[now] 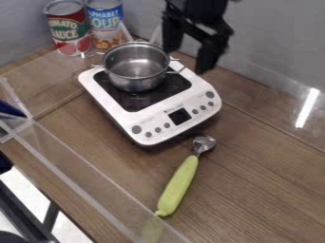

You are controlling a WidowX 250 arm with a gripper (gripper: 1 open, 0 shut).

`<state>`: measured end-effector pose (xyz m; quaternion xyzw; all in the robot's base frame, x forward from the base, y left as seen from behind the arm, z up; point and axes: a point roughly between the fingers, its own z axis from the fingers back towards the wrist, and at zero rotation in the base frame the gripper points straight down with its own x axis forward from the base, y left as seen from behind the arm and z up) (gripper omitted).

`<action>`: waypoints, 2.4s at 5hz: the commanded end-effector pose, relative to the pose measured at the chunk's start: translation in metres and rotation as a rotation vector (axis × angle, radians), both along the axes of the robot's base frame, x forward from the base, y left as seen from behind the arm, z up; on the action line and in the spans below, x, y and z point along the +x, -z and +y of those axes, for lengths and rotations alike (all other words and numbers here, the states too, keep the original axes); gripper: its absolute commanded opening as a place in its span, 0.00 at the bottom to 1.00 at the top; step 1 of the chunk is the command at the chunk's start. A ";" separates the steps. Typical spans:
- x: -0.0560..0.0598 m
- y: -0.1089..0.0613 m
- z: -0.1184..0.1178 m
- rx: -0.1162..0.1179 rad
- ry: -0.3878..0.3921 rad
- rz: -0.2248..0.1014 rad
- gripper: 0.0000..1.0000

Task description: Remove silver pot from the white and black stove top and place it on the table

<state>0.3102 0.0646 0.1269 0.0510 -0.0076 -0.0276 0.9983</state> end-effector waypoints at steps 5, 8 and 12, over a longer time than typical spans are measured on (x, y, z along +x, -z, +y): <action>0.015 0.035 0.036 0.021 -0.064 -0.002 1.00; 0.015 0.046 0.041 -0.007 -0.084 0.029 1.00; 0.013 0.040 0.040 -0.024 -0.087 0.056 1.00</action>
